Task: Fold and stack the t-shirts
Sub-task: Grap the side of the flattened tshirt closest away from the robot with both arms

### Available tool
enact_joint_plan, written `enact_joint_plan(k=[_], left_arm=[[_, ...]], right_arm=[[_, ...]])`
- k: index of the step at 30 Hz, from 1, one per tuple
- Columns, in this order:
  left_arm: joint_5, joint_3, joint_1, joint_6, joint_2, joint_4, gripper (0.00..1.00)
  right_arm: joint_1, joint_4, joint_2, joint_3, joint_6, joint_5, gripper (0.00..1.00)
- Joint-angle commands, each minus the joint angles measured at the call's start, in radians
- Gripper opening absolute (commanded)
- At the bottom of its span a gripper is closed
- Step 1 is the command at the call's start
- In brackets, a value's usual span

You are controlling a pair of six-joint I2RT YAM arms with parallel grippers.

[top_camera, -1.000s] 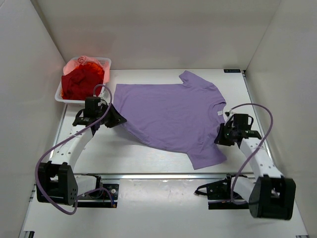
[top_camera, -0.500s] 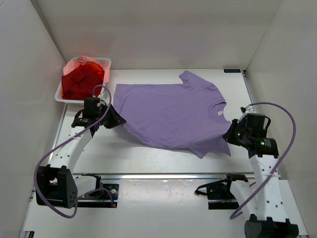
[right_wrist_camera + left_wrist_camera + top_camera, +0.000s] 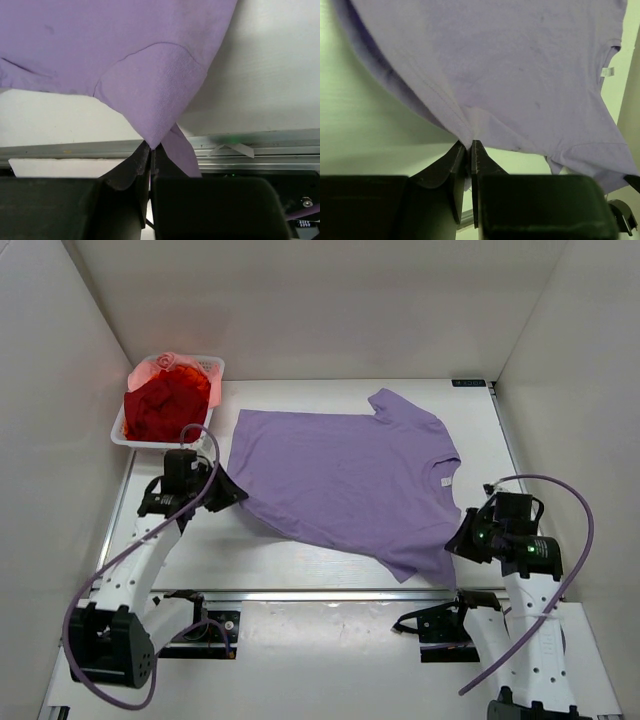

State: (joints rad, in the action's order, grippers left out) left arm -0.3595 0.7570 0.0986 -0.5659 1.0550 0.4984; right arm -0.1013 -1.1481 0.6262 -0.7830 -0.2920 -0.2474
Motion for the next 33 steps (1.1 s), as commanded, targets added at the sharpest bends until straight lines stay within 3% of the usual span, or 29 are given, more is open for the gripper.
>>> enact_joint_plan(k=[1,7,15,22,33], left_arm=[[0.07,-0.034,0.003,-0.008,-0.093,0.043,0.2],[0.195,-0.096,-0.028,0.006,-0.127,0.08,0.12],[0.231,-0.15,-0.04,-0.022,-0.063,0.057,0.11],[0.243,-0.088,-0.057,-0.015,0.071,0.005,0.09],[0.237,0.082,-0.085,-0.02,0.267,-0.044,0.05]], right_arm=[[0.008,0.024,0.039,0.021,-0.012,-0.039,0.01],[0.005,0.119,0.147,0.037,0.013,-0.055,0.0],[-0.086,0.221,0.306,0.005,0.059,-0.118,0.0],[-0.178,0.28,0.435,-0.041,0.106,-0.165,0.0],[-0.216,0.352,0.634,-0.18,0.094,-0.188,0.0]])
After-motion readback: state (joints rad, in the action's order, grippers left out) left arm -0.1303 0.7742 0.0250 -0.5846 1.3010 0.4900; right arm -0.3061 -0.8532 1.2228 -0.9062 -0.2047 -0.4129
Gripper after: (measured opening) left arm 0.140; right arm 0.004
